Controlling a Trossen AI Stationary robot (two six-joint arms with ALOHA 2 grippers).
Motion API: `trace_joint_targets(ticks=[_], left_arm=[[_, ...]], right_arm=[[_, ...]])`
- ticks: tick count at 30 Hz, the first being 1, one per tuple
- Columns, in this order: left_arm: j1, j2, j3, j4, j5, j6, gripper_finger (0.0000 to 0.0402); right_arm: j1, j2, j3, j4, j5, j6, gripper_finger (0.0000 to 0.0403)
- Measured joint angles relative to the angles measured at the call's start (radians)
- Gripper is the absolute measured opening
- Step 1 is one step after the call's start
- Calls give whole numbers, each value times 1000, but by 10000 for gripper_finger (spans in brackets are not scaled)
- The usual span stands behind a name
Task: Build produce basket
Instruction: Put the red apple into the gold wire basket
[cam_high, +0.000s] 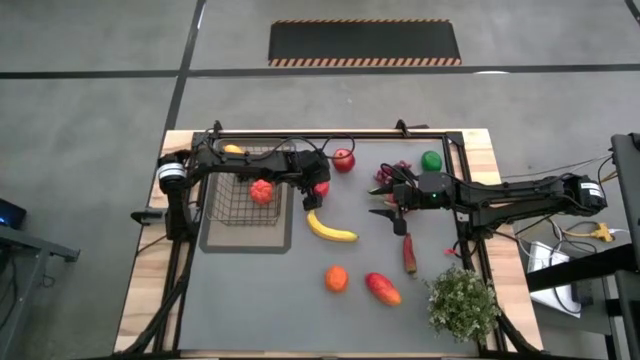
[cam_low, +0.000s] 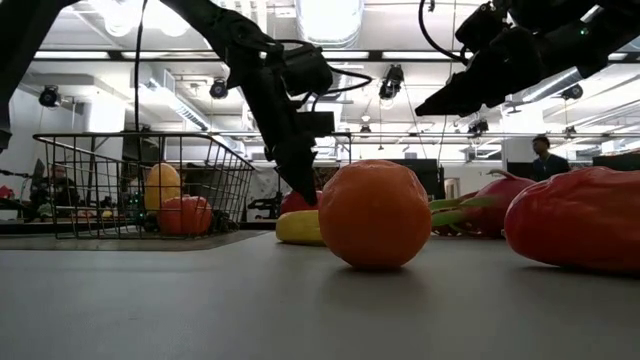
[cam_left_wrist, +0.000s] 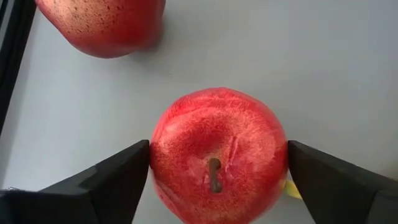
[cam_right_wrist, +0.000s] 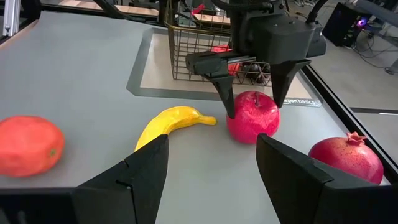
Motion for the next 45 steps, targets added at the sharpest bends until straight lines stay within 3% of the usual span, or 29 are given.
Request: trace_joint_targets(ticks=[5, 13, 23, 36, 45], left_arm=[[0, 0, 0, 0, 0, -1, 308], [-27, -21, 10, -10, -8, -8, 303], [-167, -213, 63, -75, -35, -44, 302], [-305, -503, 51, -447, -241, -359, 302], [-307, -652, -108, -583, -313, -576, 302]], right_arm=[[0, 0, -2, 0, 0, 0, 228], [0, 0, -5, -1, 0, 0, 228], [0, 0, -10, 1, 0, -1, 228], [-1, 0, -12, 4, 0, 5, 228], [-1, 0, -14, 5, 1, 6, 228]])
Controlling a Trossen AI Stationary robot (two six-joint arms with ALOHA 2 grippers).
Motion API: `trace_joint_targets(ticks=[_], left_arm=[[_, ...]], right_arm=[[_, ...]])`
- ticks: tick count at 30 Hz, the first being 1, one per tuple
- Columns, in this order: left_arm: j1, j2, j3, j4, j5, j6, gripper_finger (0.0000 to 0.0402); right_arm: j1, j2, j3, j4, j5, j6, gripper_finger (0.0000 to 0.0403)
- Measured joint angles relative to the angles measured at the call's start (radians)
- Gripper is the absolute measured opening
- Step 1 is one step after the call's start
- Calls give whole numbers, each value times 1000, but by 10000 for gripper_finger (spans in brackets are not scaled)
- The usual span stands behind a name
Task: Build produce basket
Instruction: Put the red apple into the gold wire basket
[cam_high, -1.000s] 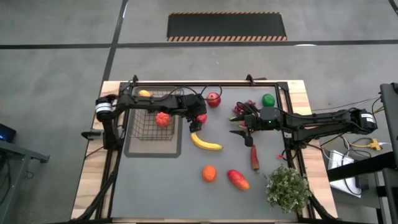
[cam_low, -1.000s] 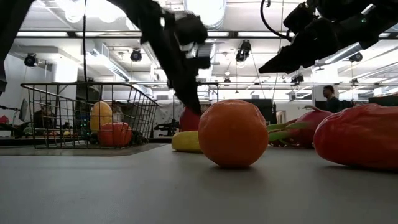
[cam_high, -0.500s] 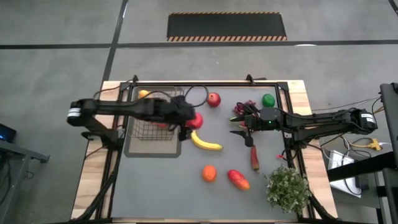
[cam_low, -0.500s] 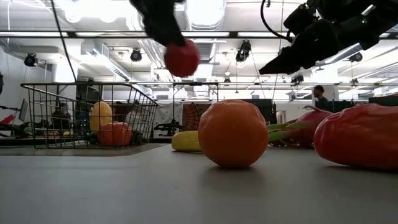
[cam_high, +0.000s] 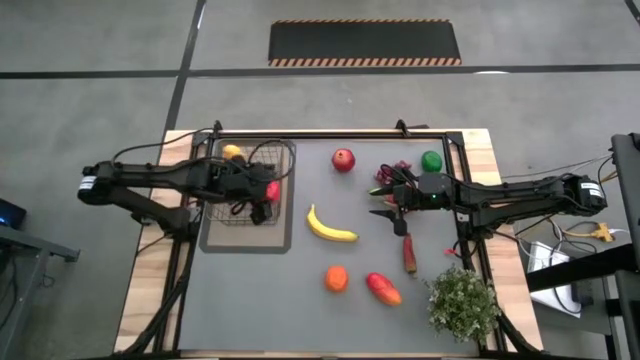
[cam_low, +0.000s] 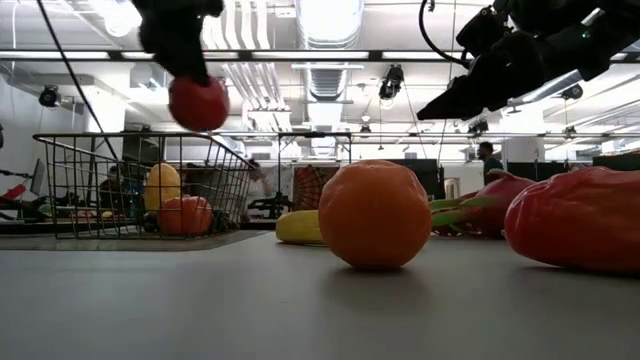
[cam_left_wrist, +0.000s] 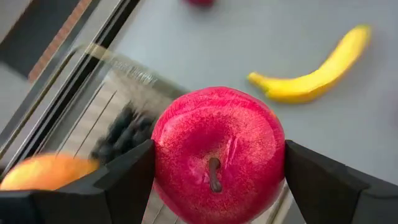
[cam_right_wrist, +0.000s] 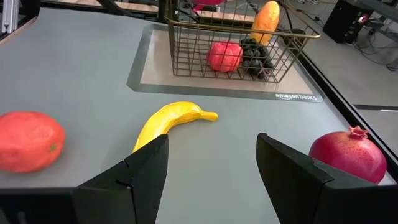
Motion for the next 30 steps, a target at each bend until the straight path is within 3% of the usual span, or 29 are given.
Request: trace_joint_targets(ticks=[17, 20, 30], left_arm=[[15, -155, -219, -98, -64, -236, 302], [39, -153, -264, -81, -110, -258, 302], [150, -141, -398, 68, -129, -341, 302]], right_arm=[[0, 0, -1, 7, 0, 3, 228], [0, 0, -2, 8, 0, 3, 228], [0, 0, -2, 7, 0, 10, 228]])
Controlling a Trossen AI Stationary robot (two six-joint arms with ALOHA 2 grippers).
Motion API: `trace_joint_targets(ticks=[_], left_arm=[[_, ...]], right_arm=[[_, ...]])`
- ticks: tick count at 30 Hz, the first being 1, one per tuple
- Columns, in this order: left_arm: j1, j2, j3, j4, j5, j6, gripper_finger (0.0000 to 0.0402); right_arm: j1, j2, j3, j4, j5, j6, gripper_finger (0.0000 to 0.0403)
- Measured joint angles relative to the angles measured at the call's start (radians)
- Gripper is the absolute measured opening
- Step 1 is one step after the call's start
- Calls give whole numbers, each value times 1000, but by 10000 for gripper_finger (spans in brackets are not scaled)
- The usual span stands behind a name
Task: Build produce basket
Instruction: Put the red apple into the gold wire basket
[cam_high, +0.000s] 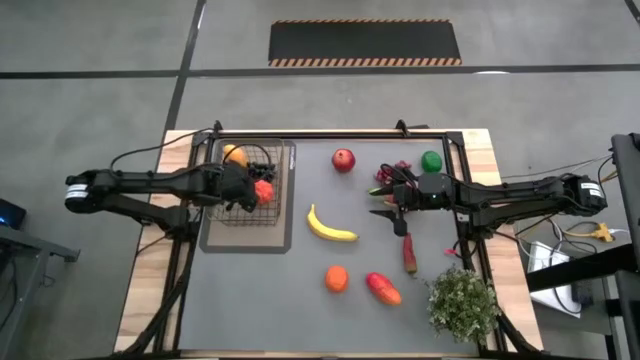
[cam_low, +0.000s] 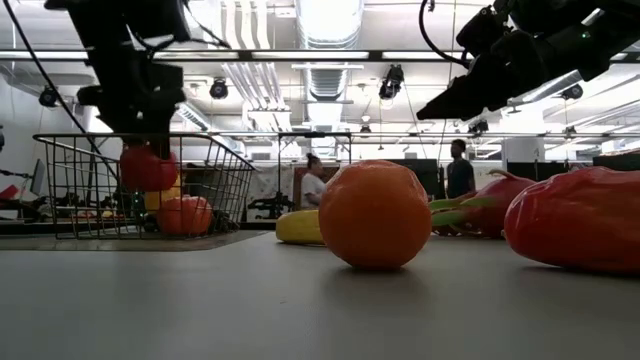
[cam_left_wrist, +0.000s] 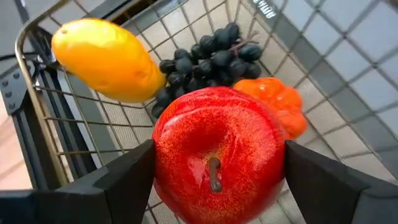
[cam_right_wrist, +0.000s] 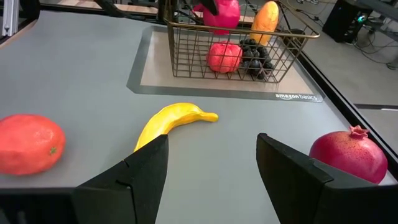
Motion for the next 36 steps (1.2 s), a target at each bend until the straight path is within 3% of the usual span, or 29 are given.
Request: trace_joint_targets(ticks=[13, 25, 36], left_arm=[[83, 150, -19, 11, -22, 1, 302], [90, 271, -19, 26, -22, 9, 303], [90, 291, -19, 26, -21, 11, 348]], right_arm=[[0, 0, -1, 0, 0, 1, 228], [0, 0, -1, 0, 0, 1, 228], [0, 0, -2, 0, 0, 10, 228]])
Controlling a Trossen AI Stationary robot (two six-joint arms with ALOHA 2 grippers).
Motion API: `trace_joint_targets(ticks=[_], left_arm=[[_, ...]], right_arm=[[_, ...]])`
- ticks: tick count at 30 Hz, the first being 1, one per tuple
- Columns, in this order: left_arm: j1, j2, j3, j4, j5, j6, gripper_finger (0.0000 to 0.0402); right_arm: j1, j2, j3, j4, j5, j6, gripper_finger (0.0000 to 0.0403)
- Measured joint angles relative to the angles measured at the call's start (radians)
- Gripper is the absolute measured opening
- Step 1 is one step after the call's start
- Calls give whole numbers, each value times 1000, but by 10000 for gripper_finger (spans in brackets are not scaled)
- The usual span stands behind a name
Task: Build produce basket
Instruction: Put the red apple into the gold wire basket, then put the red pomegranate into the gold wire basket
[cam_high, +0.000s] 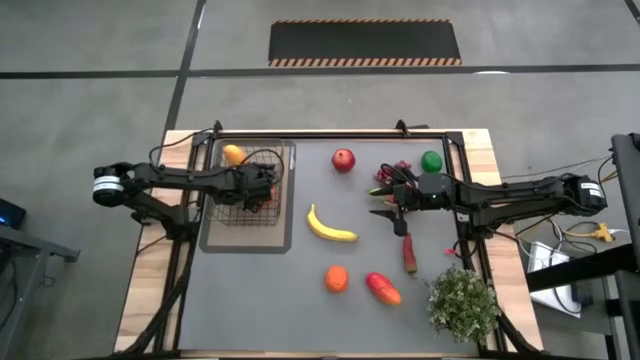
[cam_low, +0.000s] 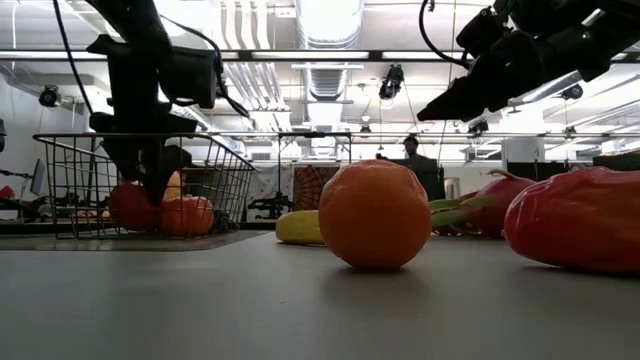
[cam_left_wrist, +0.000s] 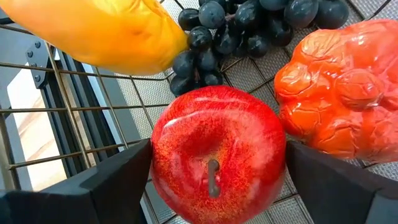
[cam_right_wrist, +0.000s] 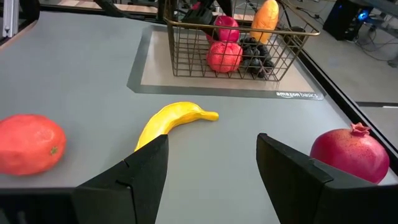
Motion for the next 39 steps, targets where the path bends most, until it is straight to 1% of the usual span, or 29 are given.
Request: trace_joint_targets(ticks=[12, 15, 23, 30, 33, 39], left_arm=[[0, -9, 5, -2, 23, 29, 352], [0, -15, 11, -9, 33, 56, 353], [-1, -43, 100, -15, 49, 180, 353], [-12, -111, 178, 0, 49, 286, 353], [-43, -157, 179, 67, 48, 329, 353], [-150, -248, 129, 292, 48, 452, 353]], right_arm=[[0, 0, 0, 0, 0, 0, 228], [0, 0, 0, 0, 0, 0, 228], [0, 0, 0, 0, 0, 17, 228], [0, 0, -2, 25, 11, 59, 228], [0, 4, -3, 56, 15, 97, 228], [0, 48, 9, 142, 68, 163, 228]])
